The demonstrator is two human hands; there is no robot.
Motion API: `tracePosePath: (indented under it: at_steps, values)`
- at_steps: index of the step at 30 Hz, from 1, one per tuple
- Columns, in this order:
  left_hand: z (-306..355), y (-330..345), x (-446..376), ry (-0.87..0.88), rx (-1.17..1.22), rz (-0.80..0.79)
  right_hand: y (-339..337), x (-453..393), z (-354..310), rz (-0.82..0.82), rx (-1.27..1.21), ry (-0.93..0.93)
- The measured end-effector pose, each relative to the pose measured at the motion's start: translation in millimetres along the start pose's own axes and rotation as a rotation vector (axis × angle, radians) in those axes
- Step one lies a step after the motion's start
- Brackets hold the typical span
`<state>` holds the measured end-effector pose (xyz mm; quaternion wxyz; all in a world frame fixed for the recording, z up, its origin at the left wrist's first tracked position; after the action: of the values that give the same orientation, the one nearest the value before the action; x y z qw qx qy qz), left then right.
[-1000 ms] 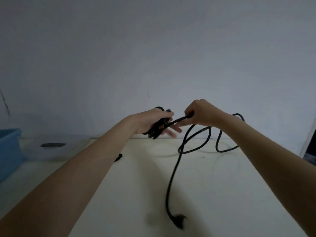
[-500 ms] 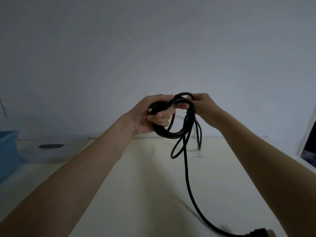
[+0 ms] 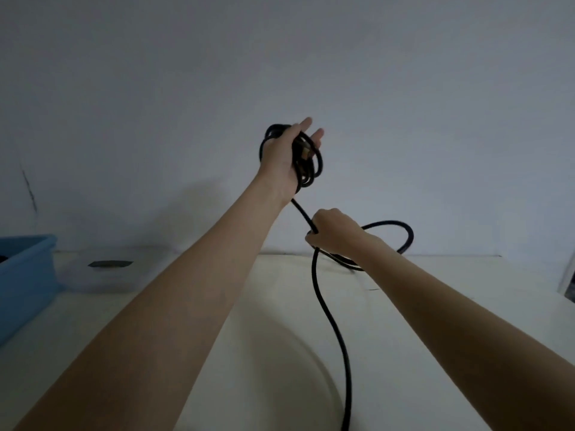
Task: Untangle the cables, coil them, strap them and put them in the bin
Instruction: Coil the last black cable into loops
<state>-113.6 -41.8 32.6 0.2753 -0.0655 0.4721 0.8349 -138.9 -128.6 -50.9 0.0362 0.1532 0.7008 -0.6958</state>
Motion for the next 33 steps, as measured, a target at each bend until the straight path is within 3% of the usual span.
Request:
tracePosePath:
  at_steps: [8,10,12,16,18,25,28,30,32,33]
  values:
    - [17.8,-49.0,0.0,0.066,-0.604,0.152,-23.6,23.3,4.4,-0.208,0.195,-0.248]
    - [18.3,-54.7,2.5,-0.028,-0.761,0.172,-39.7,24.3,7.2,-0.184,0.131,-0.243]
    - [10.4,-59.8,12.0,-0.249,-0.892,0.146,-60.0,21.4,10.6,-0.073,0.077,-0.218]
    - [-9.8,-62.4,39.3,-0.807,-0.597,-0.171,-91.3,13.3,20.1,0.299,0.139,-0.164]
    - [-13.0,-56.2,46.8,-0.883,-0.492,-0.294,-89.6,8.3,25.0,0.340,0.086,-0.118]
    - [-5.5,-26.4,45.7,-0.694,-0.494,-0.450,-73.6,0.0,41.1,0.365,-0.230,0.071]
    - [-1.6,-25.9,49.0,-0.714,-0.476,-0.557,-67.6,4.2,38.4,0.216,-0.295,0.082]
    - [-2.0,-22.2,53.7,-0.743,-0.412,-0.617,-56.0,4.7,38.7,0.087,-0.542,0.105]
    - [-1.7,-17.3,54.5,-0.706,-0.364,-0.583,-41.9,3.2,39.6,-0.011,-0.809,0.153]
    - [-0.1,-15.5,53.4,-0.668,-0.351,-0.541,-35.7,-0.4,42.1,-0.020,-0.807,0.154]
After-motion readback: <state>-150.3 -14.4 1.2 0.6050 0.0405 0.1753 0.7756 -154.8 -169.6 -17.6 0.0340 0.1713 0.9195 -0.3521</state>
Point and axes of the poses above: each hand's wrist, its own x-axis away from the middle knuckle, its own y-axis out of the palm, z = x × y, the point moved 2 cm from there along -x, towards the middle knuckle, and after that the axes turned 15 degrees about x, right-handed, at the moved point
